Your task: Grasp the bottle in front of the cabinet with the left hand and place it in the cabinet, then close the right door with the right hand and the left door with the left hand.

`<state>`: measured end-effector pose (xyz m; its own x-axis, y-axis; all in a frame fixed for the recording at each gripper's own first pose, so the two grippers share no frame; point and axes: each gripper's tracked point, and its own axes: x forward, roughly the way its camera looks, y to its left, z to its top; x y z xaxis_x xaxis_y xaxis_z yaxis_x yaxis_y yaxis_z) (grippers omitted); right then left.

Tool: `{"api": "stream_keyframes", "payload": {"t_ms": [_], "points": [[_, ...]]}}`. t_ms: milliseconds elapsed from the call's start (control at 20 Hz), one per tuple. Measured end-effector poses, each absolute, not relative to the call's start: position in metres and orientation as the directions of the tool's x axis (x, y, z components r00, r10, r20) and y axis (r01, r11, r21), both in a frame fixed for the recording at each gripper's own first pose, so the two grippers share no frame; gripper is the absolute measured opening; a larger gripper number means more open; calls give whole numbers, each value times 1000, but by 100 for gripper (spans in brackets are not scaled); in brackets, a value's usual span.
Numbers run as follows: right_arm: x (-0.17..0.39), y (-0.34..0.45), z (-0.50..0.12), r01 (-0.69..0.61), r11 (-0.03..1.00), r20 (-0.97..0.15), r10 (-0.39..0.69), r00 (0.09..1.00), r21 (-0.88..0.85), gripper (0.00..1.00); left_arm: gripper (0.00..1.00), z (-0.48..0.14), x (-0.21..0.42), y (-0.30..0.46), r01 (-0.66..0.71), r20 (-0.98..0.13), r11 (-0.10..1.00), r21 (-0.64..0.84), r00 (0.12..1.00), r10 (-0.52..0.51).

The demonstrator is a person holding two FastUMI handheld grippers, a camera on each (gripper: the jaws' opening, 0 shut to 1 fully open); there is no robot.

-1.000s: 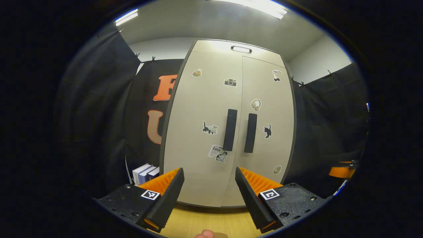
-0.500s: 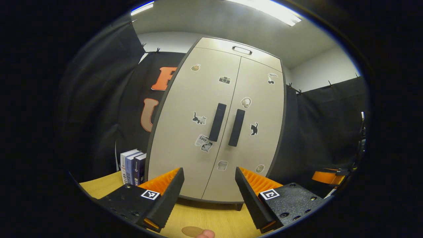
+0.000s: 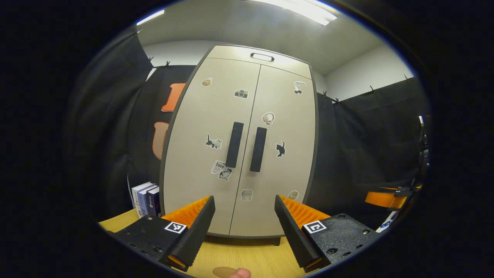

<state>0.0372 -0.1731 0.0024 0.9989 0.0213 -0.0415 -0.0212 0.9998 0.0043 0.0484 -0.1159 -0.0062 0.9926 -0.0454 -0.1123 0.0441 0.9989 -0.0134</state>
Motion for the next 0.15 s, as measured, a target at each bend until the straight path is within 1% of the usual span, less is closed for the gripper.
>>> {"api": "stream_keyframes", "payload": {"t_ms": [150], "points": [[36, -177, 4, -11, 1000, -37, 11, 999, 12, 86, 95, -6, 48, -118, 51, -114, 999, 9, 992, -49]]}}
